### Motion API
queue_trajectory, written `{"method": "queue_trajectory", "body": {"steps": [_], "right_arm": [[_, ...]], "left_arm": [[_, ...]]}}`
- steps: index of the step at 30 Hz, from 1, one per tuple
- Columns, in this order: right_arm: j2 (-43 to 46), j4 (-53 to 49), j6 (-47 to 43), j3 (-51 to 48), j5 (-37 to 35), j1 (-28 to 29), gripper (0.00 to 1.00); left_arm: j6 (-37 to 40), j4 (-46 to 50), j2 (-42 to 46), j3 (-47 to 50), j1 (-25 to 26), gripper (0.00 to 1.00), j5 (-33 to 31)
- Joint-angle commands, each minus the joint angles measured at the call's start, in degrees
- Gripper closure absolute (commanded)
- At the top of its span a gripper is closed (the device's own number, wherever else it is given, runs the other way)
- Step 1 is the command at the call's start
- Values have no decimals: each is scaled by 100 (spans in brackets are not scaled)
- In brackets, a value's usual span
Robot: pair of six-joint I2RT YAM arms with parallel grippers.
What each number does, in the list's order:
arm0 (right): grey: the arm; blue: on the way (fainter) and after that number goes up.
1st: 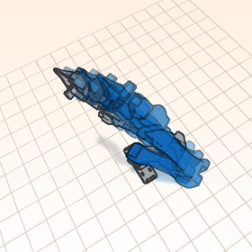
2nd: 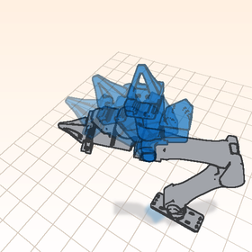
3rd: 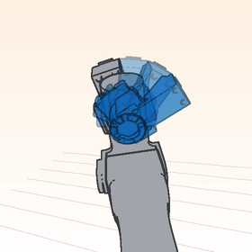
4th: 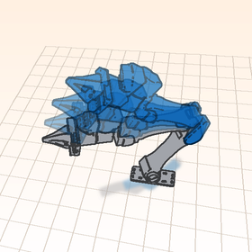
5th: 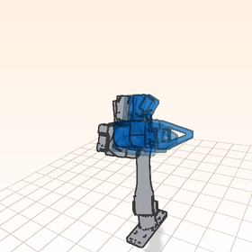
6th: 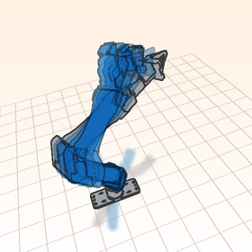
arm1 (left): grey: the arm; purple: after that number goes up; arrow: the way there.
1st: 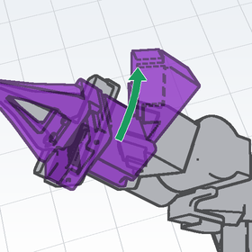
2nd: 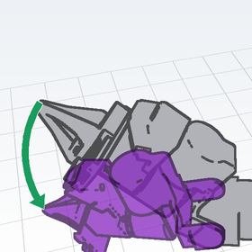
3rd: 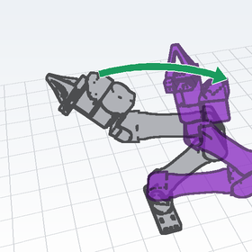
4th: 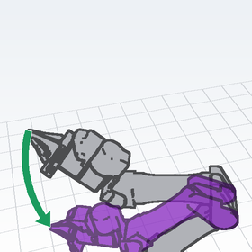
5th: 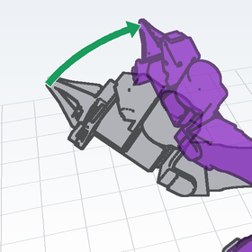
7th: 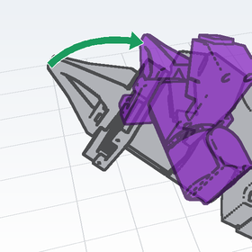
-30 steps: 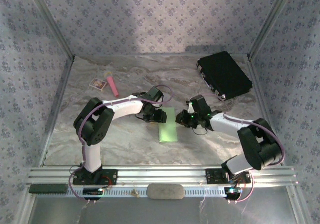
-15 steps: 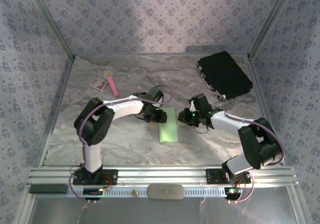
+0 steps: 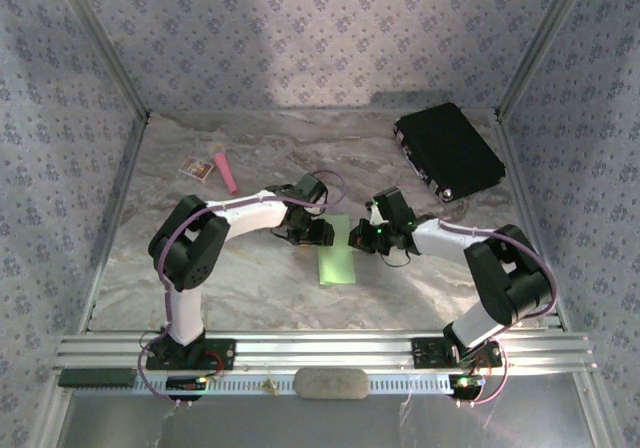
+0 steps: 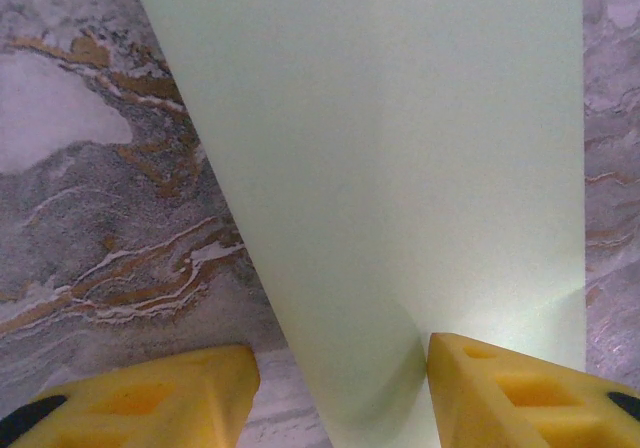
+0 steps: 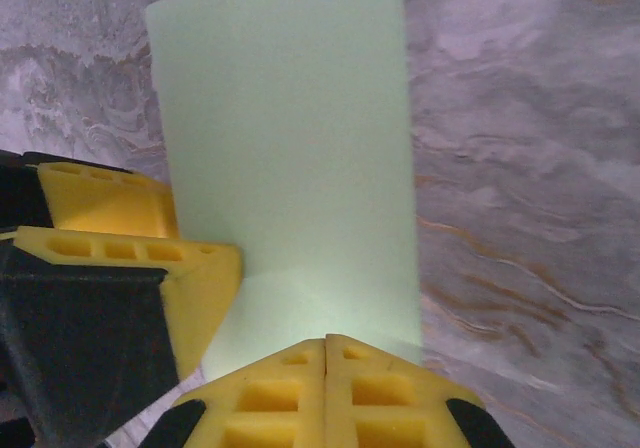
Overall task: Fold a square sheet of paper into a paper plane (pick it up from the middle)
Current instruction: Hold the paper at the center of the table.
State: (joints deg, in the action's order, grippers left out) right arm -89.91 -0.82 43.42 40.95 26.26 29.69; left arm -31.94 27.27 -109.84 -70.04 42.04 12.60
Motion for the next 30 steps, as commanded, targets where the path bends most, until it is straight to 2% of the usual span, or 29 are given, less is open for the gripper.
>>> {"method": "queue_trajectory", "body": {"steps": [1, 17, 26, 30], "right_arm": [[-217, 22, -129, 231, 190, 106, 100], [-746, -19, -278, 350, 335, 166, 100], [-1070, -457, -603, 108, -108, 152, 100], [-1120, -604, -694, 164, -141, 101, 100]], "left_arm": [[158, 408, -468, 201, -150, 47, -905], [154, 367, -477, 246, -150, 47, -909], [164, 387, -444, 202, -141, 47, -898], [41, 390, -69, 136, -149, 46, -829]]}}
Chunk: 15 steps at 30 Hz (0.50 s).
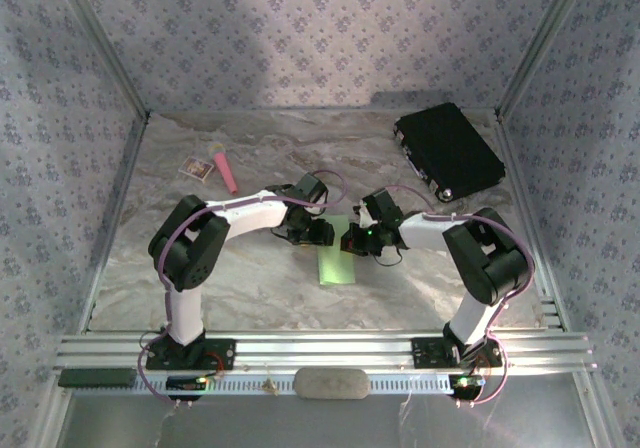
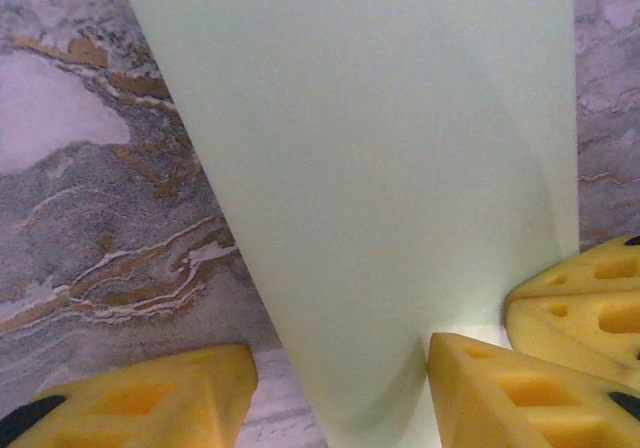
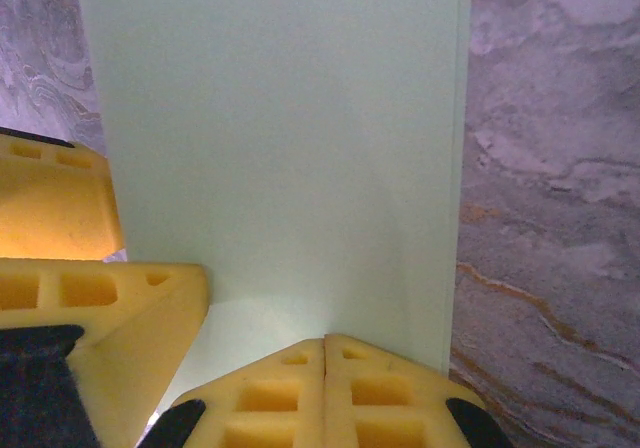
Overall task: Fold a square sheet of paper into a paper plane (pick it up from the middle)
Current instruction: Hold the paper at the center of the table.
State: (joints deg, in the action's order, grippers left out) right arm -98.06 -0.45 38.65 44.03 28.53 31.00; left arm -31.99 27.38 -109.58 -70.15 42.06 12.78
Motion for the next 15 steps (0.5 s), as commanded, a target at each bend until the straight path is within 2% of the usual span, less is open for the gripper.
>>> {"method": "queue_trajectory", "body": {"steps": [1, 6, 9, 12, 15], "right_arm": [[-301, -690, -219, -111, -388, -40, 100], [-336, -670, -401, -94, -349, -77, 100], [-406, -610, -344, -123, -335, -86, 100], [-451, -584, -308, -125, -324, -74, 100], [-416, -588, -306, -151, -397, -60, 100]], "left_arm": [[7, 372, 79, 134, -152, 44, -830], [-266, 130, 1047, 220, -275, 38, -694], [-545, -361, 1523, 529, -481, 38, -64], [-839, -1060, 1597, 820, -778, 49, 1135], [-1051, -1578, 1500, 985, -866, 62, 1846]]}}
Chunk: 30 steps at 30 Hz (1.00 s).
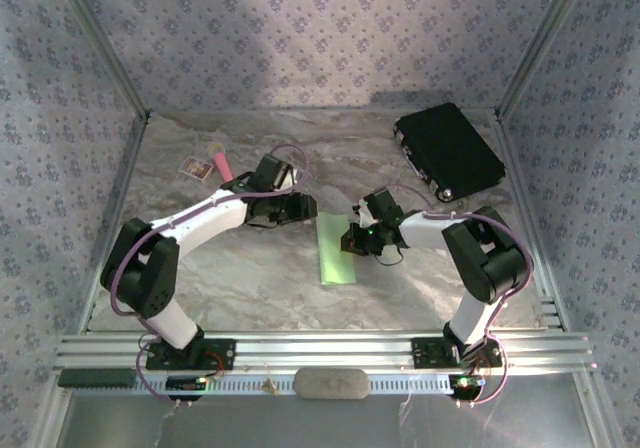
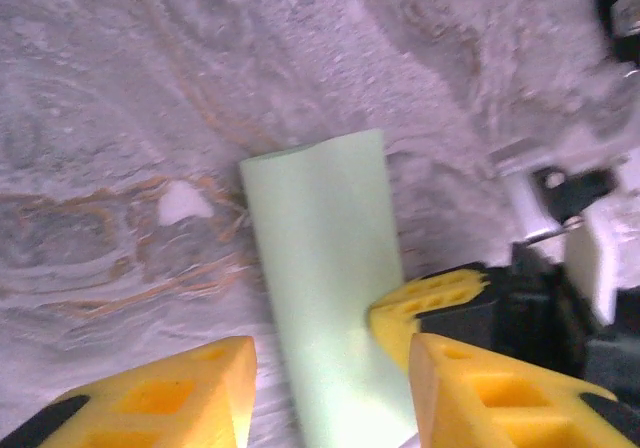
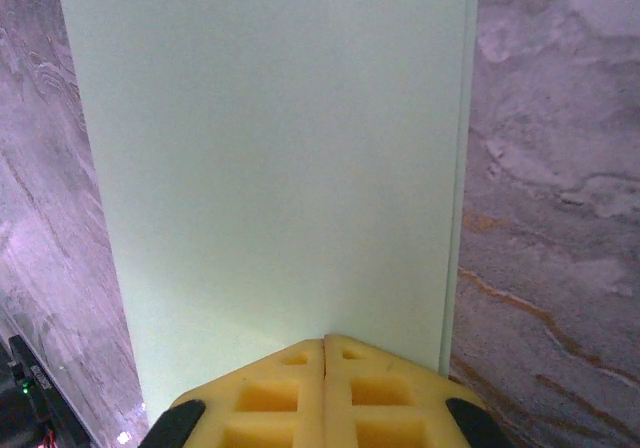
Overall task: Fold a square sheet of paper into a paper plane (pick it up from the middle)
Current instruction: Hold the paper at the center of the table, then fold the paper in half at the center of the table.
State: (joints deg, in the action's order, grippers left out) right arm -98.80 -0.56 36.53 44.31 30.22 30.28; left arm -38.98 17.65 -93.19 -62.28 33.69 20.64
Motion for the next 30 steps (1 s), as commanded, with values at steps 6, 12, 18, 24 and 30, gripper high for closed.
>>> {"method": "queue_trajectory", "body": {"steps": [6, 12, 18, 24, 30], "right_arm": [[-332, -551, -4, -194, -640, 29, 100], [-311, -542, 54, -215, -686, 39, 100], [-320, -513, 80, -237, -684, 45, 100], [-332, -498, 60, -255, -654, 44, 100], [-342, -471, 79, -301, -649, 32, 100]], "left_arm": [[-802, -1380, -695, 320, -29, 89, 2084], [-1006, -1804, -943, 481, -26, 100, 2282], [-937, -1782, -1159, 514, 44, 100, 2287], [-789, -1559, -1333, 574, 50, 100, 2093], [-620, -1313, -1403, 598, 50, 100, 1803]]}}
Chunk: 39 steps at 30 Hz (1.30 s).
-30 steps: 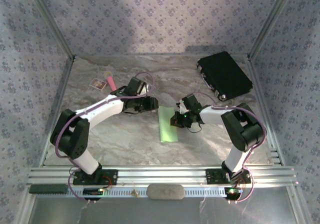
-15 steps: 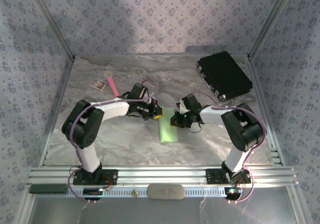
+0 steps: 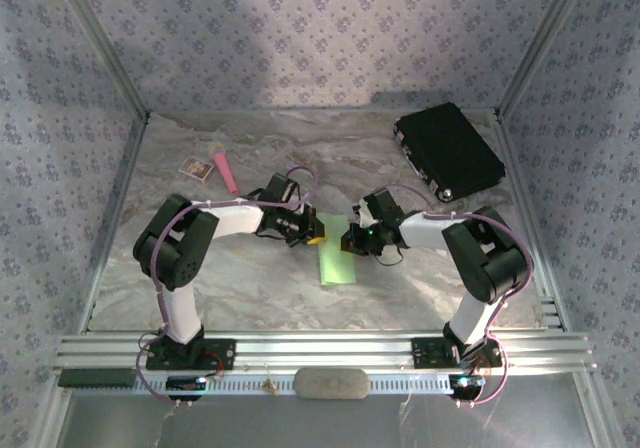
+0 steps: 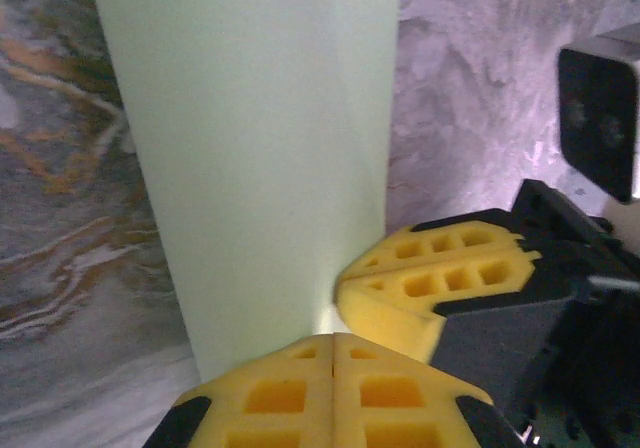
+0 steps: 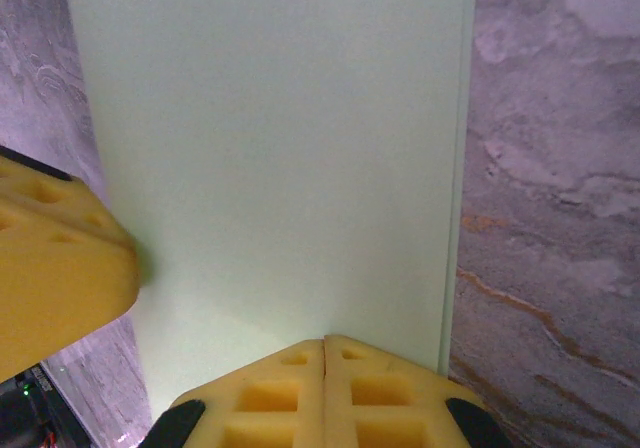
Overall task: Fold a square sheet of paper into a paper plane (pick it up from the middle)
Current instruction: Fold the paper in half at the center of the table.
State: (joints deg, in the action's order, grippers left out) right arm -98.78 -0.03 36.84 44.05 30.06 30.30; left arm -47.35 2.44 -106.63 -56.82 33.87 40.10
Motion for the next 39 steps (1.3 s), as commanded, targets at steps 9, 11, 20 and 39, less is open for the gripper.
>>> {"method": "queue_trajectory", "body": {"steps": [9, 11, 20, 39], "right_arm": [[-326, -486, 89, -305, -660, 56, 100], [-320, -536, 87, -301, -716, 63, 100], [-287, -548, 104, -315, -809, 92, 100], [-274, -555, 104, -336, -844, 96, 100]], "left_arm": [[633, 666, -182, 241, 15, 100, -661], [690, 717, -181, 296, -7, 100, -724], [647, 744, 129, -171, -73, 100, -512], [802, 717, -578, -346, -220, 100, -582]]}}
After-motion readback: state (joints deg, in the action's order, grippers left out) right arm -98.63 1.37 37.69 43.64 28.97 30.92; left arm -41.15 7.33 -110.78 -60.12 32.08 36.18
